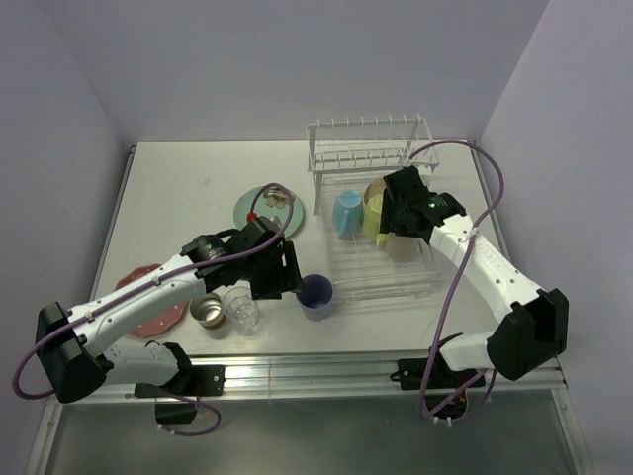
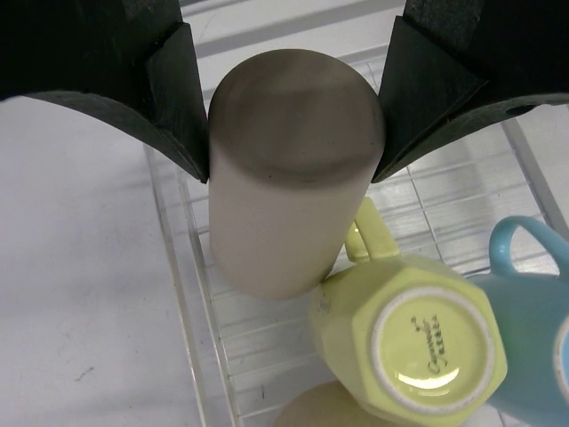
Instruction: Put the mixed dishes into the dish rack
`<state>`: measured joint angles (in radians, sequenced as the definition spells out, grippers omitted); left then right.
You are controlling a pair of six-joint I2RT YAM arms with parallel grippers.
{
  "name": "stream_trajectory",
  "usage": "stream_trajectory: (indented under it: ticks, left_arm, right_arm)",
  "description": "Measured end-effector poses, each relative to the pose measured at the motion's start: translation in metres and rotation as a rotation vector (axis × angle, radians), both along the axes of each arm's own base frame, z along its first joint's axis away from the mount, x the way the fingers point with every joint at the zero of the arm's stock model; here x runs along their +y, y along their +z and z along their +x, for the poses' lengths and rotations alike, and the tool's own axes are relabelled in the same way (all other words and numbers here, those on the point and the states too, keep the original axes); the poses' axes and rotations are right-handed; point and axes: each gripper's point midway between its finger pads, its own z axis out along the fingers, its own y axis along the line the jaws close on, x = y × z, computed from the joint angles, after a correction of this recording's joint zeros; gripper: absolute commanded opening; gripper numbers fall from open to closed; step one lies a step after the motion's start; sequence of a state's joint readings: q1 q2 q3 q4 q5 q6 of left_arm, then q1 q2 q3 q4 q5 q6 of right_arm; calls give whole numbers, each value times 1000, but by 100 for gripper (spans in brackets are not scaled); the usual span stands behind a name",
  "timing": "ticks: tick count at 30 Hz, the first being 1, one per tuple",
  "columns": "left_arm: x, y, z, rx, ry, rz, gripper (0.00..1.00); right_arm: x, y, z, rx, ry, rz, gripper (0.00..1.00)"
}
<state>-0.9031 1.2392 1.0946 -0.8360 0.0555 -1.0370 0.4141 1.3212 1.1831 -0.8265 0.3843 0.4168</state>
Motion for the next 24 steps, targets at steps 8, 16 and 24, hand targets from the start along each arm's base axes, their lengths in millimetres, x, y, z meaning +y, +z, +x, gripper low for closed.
stream_trajectory:
  ticks: [8,16,24]
  left_arm:
    - [0,-3,-2,5,-8,6,71]
    - [1,-9,-7,19,-22,16,81]
    - [0,-13,-12,33,-39,16,81]
  right_arm:
    - [1,-7,17,-15,-20,8,0]
    - [0,-16,29,-14,-40,18,0]
    - [0,-18,37,-19,-50,29,17]
